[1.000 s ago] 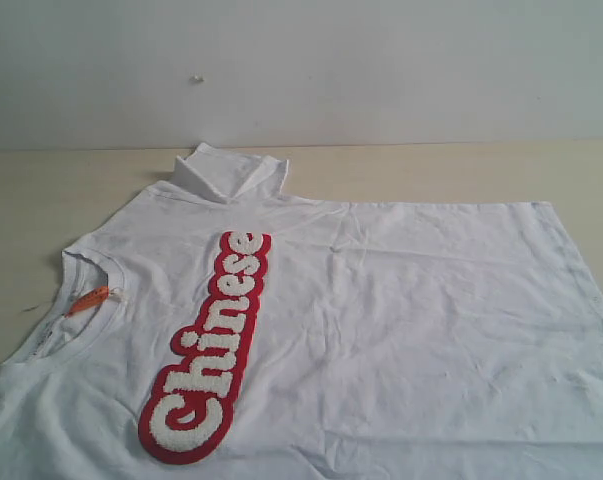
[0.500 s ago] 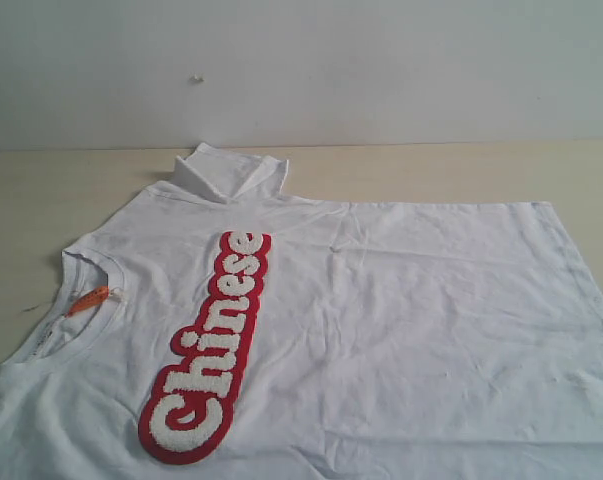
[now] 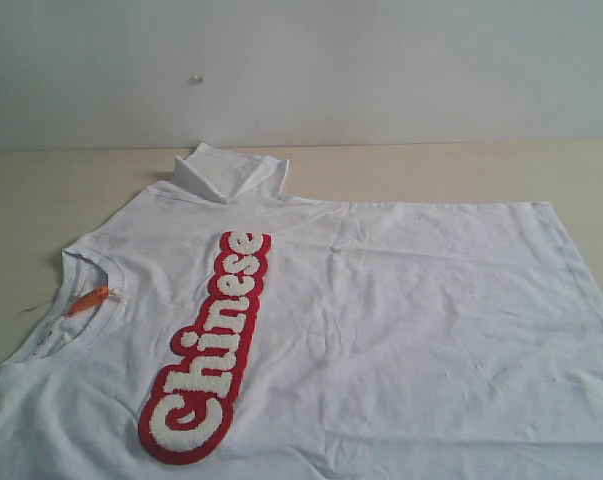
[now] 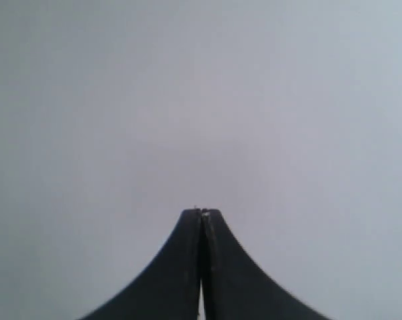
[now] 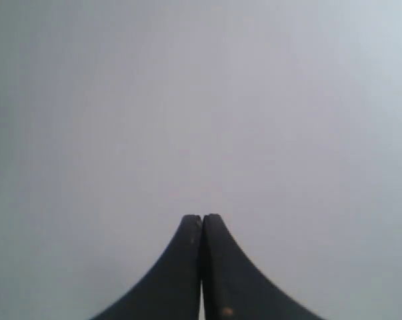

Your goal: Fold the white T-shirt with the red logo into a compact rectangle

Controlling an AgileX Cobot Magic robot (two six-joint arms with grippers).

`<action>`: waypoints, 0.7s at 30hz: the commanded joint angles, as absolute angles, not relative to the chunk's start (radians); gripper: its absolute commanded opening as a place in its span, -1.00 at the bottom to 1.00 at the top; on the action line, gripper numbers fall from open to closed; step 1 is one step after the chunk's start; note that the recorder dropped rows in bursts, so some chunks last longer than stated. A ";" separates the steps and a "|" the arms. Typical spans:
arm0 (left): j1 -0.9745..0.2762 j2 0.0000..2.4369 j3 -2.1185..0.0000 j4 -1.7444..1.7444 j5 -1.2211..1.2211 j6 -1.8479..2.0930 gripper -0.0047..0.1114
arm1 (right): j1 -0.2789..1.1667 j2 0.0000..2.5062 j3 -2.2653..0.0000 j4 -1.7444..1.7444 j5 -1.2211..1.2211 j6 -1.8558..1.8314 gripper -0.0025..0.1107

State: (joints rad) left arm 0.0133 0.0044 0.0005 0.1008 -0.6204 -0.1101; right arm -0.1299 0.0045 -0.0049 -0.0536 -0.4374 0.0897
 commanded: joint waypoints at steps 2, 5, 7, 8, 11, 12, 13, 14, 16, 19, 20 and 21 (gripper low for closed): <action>0.011 0.000 -0.001 0.100 -0.780 -0.342 -0.92 | -0.133 0.000 0.000 -0.053 -0.666 0.322 -0.96; 0.011 0.000 -0.047 0.103 -0.773 -0.447 -0.92 | -0.133 0.000 -0.031 -0.061 -0.653 0.417 -0.96; 0.011 0.015 -0.084 0.121 -0.765 -0.458 -0.92 | -0.133 0.000 -0.071 -0.065 -0.623 0.435 -0.96; 0.011 0.027 -0.109 0.137 -0.749 -0.458 -0.92 | -0.133 0.000 -0.095 -0.065 -0.604 0.447 -0.96; 0.011 0.075 -0.191 0.171 -0.643 -0.458 -0.92 | -0.133 0.000 -0.176 -0.065 -0.522 0.449 -0.96; 0.011 0.090 -0.225 0.171 -0.591 -0.458 -0.92 | -0.133 0.000 -0.205 -0.065 -0.495 0.449 -0.96; 0.011 0.111 -0.261 0.171 -0.520 -0.458 -0.92 | -0.133 0.000 -0.223 -0.065 -0.465 0.449 -0.96; 0.011 0.135 -0.297 0.171 -0.442 -0.458 -0.92 | -0.133 0.000 -0.259 -0.065 -0.419 0.447 -0.96; 0.011 0.188 -0.361 0.172 -0.293 -0.458 -0.92 | -0.133 0.015 -0.309 -0.072 -0.368 0.447 -0.96; 0.011 0.282 -0.437 0.172 -0.170 -0.458 -0.92 | -0.133 0.080 -0.392 -0.124 -0.243 0.447 -0.96; 0.011 0.316 -0.458 0.172 -0.141 -0.458 -0.92 | -0.133 0.109 -0.420 -0.136 -0.198 0.447 -0.96; 0.011 0.351 -0.471 0.172 -0.119 -0.458 -0.92 | -0.133 0.142 -0.441 -0.152 -0.163 0.447 -0.96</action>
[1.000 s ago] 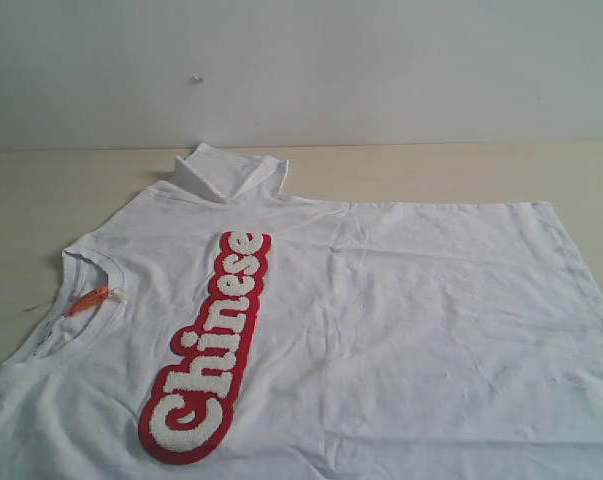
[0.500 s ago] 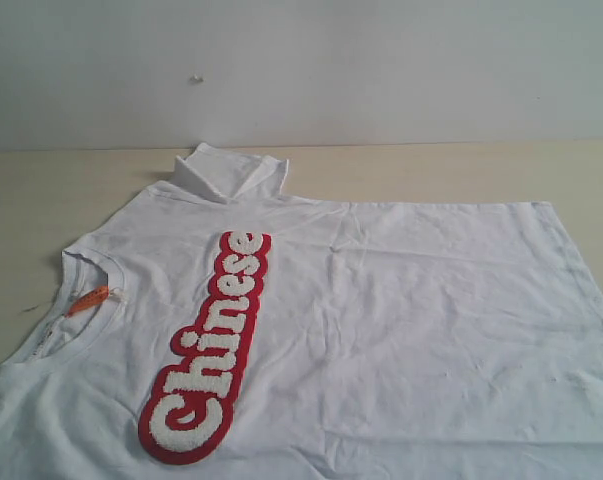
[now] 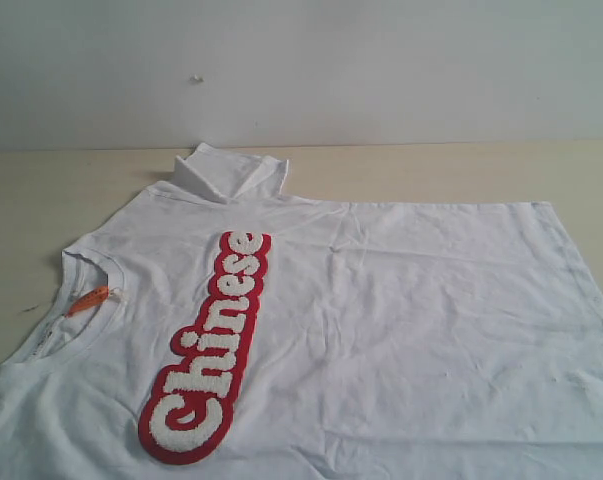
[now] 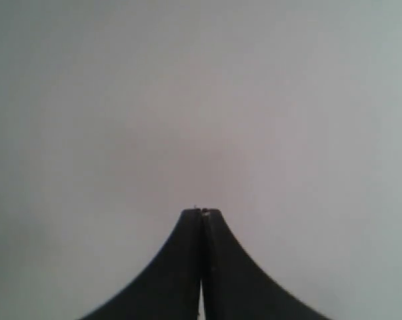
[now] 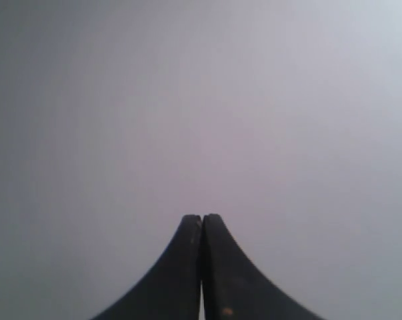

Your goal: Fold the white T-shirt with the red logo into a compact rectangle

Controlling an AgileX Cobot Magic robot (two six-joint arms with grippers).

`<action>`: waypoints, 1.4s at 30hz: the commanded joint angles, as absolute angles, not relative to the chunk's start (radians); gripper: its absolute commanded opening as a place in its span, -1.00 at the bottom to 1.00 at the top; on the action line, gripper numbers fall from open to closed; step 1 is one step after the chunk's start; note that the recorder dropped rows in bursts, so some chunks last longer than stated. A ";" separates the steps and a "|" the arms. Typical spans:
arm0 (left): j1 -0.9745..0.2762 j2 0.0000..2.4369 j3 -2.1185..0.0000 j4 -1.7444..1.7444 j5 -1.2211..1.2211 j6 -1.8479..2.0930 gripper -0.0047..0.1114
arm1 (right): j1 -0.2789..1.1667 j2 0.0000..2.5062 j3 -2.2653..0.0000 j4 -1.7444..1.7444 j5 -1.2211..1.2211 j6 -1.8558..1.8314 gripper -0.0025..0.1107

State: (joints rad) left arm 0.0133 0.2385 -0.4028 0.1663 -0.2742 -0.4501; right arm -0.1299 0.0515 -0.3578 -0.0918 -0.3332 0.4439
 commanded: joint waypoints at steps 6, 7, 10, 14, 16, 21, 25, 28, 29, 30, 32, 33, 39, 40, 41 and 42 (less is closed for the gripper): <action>-0.017 0.567 -0.541 0.172 0.024 -0.451 -0.92 | -0.133 0.377 -0.589 -0.221 0.092 0.429 -0.96; -0.034 0.611 -0.555 0.172 0.049 -0.432 -0.92 | -0.133 0.423 -0.614 -0.221 0.133 0.401 -0.96; -0.092 0.745 -0.597 0.172 0.136 -0.294 -0.92 | -0.133 0.565 -0.677 -0.168 0.245 0.300 -0.96; -0.167 0.912 -0.666 0.172 0.266 -0.121 -0.92 | -0.133 0.726 -0.744 0.027 0.337 0.071 -0.96; -0.194 0.982 -0.694 0.170 0.302 -0.060 -0.92 | -0.133 0.802 -0.775 0.142 0.388 -0.098 -0.96; -0.208 1.163 -0.755 0.161 0.398 0.078 -0.92 | -0.133 1.007 -0.859 0.233 0.547 -0.269 -0.96; -0.208 1.279 -0.779 0.155 0.439 0.144 -0.92 | -0.133 1.138 -0.885 0.201 0.598 -0.286 -0.96; -0.208 1.351 -0.788 0.122 0.437 0.233 -0.92 | -0.133 1.216 -0.885 0.201 0.600 -0.320 -0.96; -0.208 1.373 -0.797 0.092 0.446 0.287 -0.92 | -0.133 1.248 -0.885 0.201 0.600 -0.339 -0.96; -0.208 1.393 -0.803 0.064 0.454 0.325 -0.92 | -0.133 1.270 -0.885 0.204 0.600 -0.355 -0.96; -0.208 1.434 -0.830 0.000 0.488 0.433 -0.92 | -0.133 1.322 -0.885 0.211 0.601 -0.396 -0.96; -0.208 1.452 -0.846 -0.032 0.509 0.494 -0.92 | -0.133 1.347 -0.885 0.219 0.601 -0.411 -0.96; -0.208 1.630 -1.035 -0.216 0.930 1.026 -0.92 | -0.028 1.487 -0.896 0.214 0.674 -0.752 -0.95; -0.208 1.658 -1.054 -0.197 0.955 1.081 -0.92 | -0.012 1.521 -0.918 0.192 0.725 -0.770 -0.90; -0.208 1.668 -1.056 -0.183 0.952 1.115 -0.92 | -0.012 1.533 -0.927 0.194 0.744 -0.784 -0.87; -0.208 1.675 -1.058 -0.170 0.948 1.152 -0.92 | -0.012 1.547 -0.941 0.194 0.762 -0.792 -0.83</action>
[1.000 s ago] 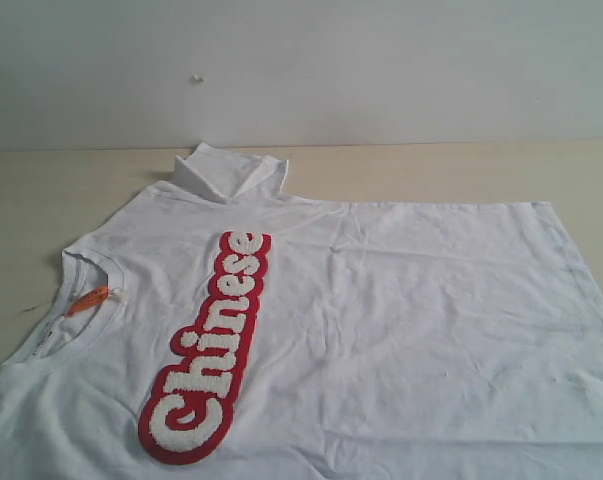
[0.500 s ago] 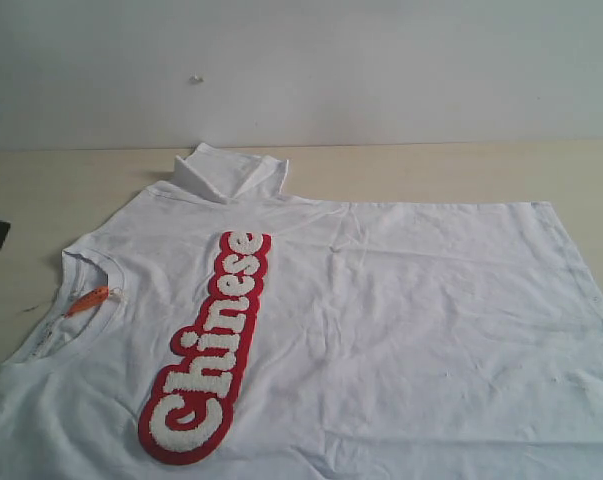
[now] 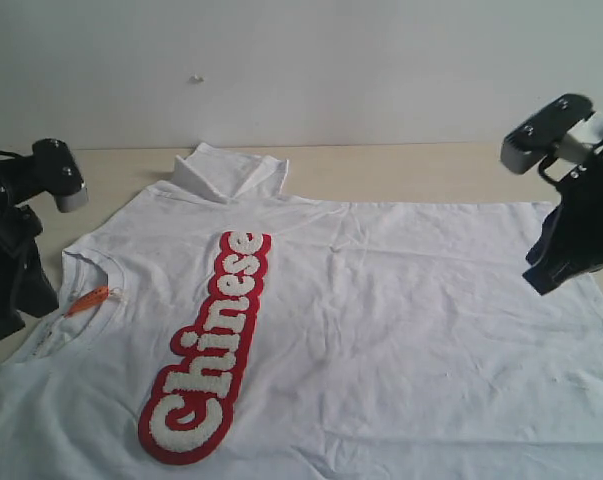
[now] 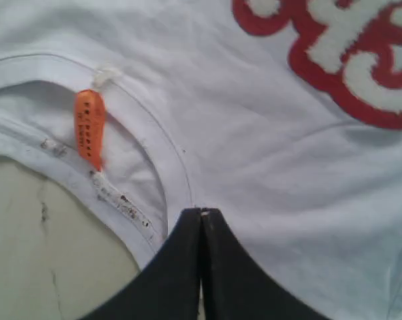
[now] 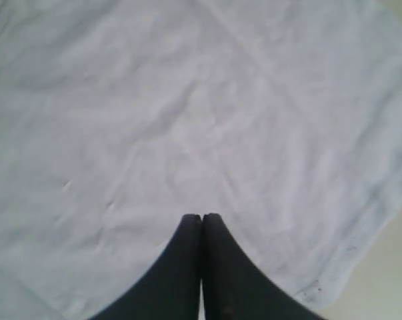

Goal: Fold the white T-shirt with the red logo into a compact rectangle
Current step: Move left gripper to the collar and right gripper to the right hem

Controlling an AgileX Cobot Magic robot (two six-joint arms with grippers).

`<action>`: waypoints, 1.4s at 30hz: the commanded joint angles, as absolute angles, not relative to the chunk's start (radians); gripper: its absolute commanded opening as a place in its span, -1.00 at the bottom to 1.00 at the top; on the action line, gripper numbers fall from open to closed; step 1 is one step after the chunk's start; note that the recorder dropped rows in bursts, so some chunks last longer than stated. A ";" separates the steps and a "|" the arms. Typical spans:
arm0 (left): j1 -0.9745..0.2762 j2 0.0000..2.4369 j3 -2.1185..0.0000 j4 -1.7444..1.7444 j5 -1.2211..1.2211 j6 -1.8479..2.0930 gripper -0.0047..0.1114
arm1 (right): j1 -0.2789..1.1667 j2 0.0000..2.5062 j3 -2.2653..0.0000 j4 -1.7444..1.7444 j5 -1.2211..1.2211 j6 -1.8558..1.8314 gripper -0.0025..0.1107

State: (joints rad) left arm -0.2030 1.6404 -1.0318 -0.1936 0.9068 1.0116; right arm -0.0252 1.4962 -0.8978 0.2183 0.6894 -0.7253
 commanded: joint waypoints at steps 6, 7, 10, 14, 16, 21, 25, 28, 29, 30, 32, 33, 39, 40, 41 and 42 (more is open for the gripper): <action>-0.208 1.745 -1.058 -0.061 0.737 1.287 -0.59 | -0.012 1.583 -0.982 0.199 0.816 -1.002 -0.49; -0.208 1.753 -1.058 -0.054 0.720 1.294 -0.44 | -0.012 1.583 -0.982 0.195 0.810 -1.002 -0.45; -0.208 1.798 -1.058 -0.011 0.632 1.346 0.90 | -0.012 1.583 -0.982 0.170 0.792 -1.000 -0.33; -0.208 1.799 -1.058 0.000 0.588 1.379 0.87 | -0.012 1.583 -0.982 0.158 0.789 -0.991 -0.33; -0.208 1.794 -1.058 0.089 0.529 1.393 0.87 | -0.012 1.583 -0.982 0.158 0.788 -0.982 -0.33; -0.208 1.794 -1.058 0.000 0.604 1.363 0.87 | -0.012 1.583 -0.982 0.164 0.772 -0.976 -0.33; -0.208 1.792 -1.058 -0.033 0.609 1.467 0.87 | -0.012 1.583 -0.982 0.164 0.764 -0.976 -0.33; -0.191 1.792 -1.090 -0.086 0.626 1.505 0.87 | -0.012 1.583 -0.982 0.164 0.759 -0.976 -0.34; -0.181 1.792 -1.112 -0.125 0.659 1.536 0.87 | -0.012 1.583 -0.982 0.164 0.757 -0.976 -0.34; -0.171 1.792 -1.138 -0.159 0.713 1.572 0.87 | -0.012 1.583 -0.982 0.164 0.755 -0.976 -0.34; -0.156 1.792 -1.193 -0.192 0.843 1.646 0.87 | -0.012 1.583 -0.982 0.164 0.755 -0.976 -0.34; -0.152 1.792 -1.209 -0.192 0.885 1.665 0.87 | -0.012 1.583 -0.982 0.164 0.755 -0.976 -0.34; -0.147 1.799 -1.205 -0.137 0.924 1.688 0.87 | -0.012 1.583 -0.982 0.164 0.757 -0.976 -0.34; -0.147 1.816 -1.192 -0.132 0.905 1.697 0.87 | -0.012 1.583 -0.982 0.164 0.761 -0.974 -0.34; -0.147 1.824 -1.191 -0.132 0.898 1.697 0.87 | -0.012 1.583 -0.982 0.164 0.765 -0.974 -0.34; -0.147 1.837 -1.191 -0.132 0.894 1.697 0.87 | -0.012 1.583 -0.982 0.164 0.769 -0.974 -0.34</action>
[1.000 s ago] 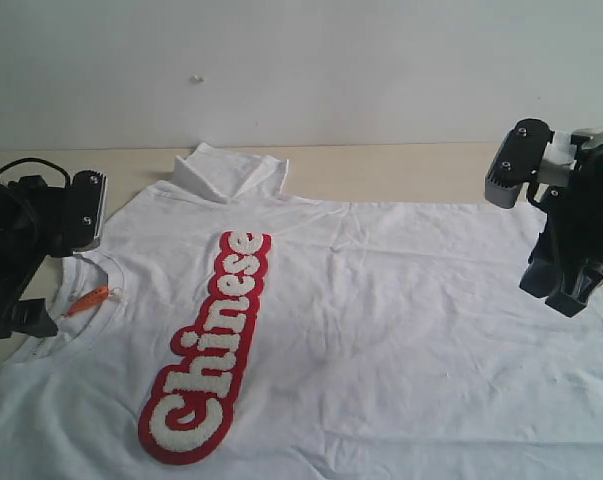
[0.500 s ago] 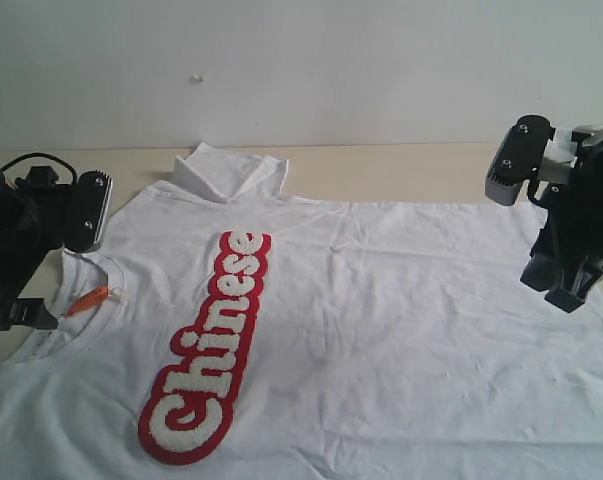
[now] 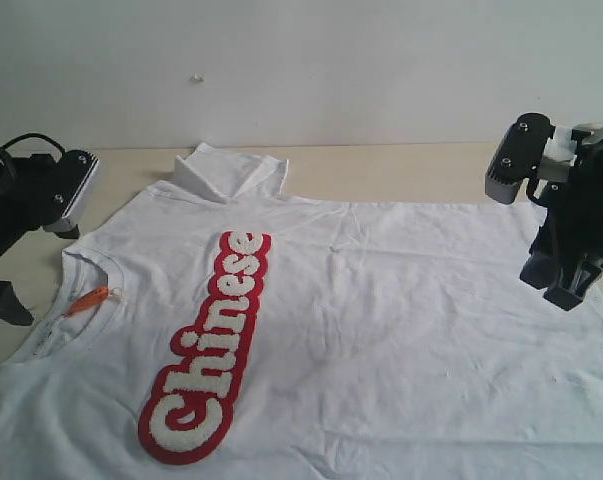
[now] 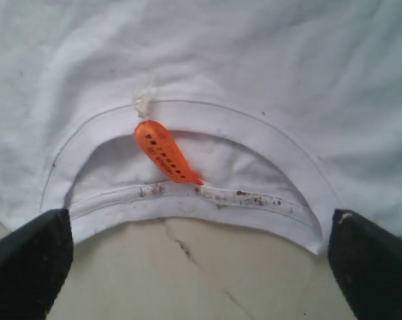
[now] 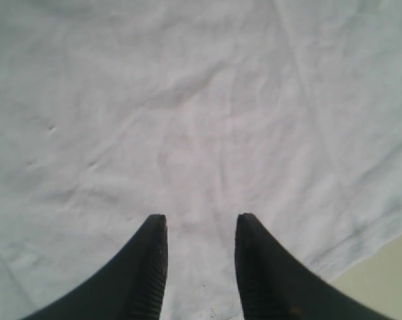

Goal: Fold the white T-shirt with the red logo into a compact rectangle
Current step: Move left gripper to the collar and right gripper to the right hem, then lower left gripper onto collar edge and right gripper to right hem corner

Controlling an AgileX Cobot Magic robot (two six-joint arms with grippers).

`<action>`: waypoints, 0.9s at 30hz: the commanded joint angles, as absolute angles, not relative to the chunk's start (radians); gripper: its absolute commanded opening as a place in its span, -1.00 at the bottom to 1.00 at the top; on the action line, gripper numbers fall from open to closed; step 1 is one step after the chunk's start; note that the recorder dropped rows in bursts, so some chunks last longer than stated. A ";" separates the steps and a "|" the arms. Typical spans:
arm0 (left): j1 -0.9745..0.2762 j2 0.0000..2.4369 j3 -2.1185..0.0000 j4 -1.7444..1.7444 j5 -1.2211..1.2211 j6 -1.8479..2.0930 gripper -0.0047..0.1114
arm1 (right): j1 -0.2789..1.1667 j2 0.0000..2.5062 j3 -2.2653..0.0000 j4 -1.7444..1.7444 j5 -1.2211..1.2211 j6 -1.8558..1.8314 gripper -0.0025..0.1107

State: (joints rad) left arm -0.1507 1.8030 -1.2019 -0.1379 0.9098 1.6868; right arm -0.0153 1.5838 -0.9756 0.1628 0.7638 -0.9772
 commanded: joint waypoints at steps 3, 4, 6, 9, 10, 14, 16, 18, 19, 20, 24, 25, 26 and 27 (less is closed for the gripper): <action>-0.140 1.883 -1.191 -0.132 0.881 1.697 0.87 | -0.012 1.583 -0.982 0.164 0.773 -0.976 -0.34; -0.135 1.898 -1.191 -0.132 0.870 1.694 0.87 | -0.012 1.583 -0.982 0.164 0.773 -0.976 -0.34; -0.122 1.921 -1.191 -0.132 0.854 1.694 0.87 | -0.012 1.583 -0.982 0.164 0.771 -0.985 -0.34; -0.098 1.942 -1.191 -0.144 0.799 1.677 0.87 | -0.012 1.583 -0.982 0.162 0.763 -0.985 -0.34; -0.091 1.950 -1.191 -0.144 0.797 1.679 0.87 | -0.012 1.583 -0.982 0.160 0.759 -0.985 -0.34; -0.091 1.983 -1.190 -0.153 0.827 1.705 0.87 | -0.012 1.583 -0.982 0.160 0.756 -0.985 -0.34; -0.091 1.987 -1.190 -0.157 0.825 1.705 0.87 | -0.012 1.583 -0.982 0.160 0.756 -0.985 -0.34; -0.091 1.991 -1.190 -0.175 0.825 1.719 0.87 | -0.012 1.583 -0.982 0.160 0.756 -0.985 -0.34; -0.091 1.993 -1.186 -0.190 0.825 1.732 0.87 | -0.012 1.583 -0.982 0.160 0.756 -0.985 -0.34; -0.091 2.001 -1.178 -0.195 0.818 1.743 0.87 | -0.012 1.583 -0.982 0.160 0.756 -0.985 -0.34; -0.091 2.030 -1.173 -0.195 0.792 1.744 0.87 | -0.012 1.583 -0.982 0.174 0.771 -1.004 -0.34; -0.091 2.034 -1.173 -0.195 0.789 1.745 0.87 | -0.012 1.583 -0.982 0.185 0.772 -1.010 -0.34; -0.091 2.040 -1.173 -0.195 0.785 1.745 0.87 | -0.012 1.583 -0.982 0.214 0.781 -1.045 -0.34; -0.091 2.040 -1.173 -0.195 0.778 1.745 0.87 | -0.012 1.583 -0.982 0.228 0.786 -1.066 -0.34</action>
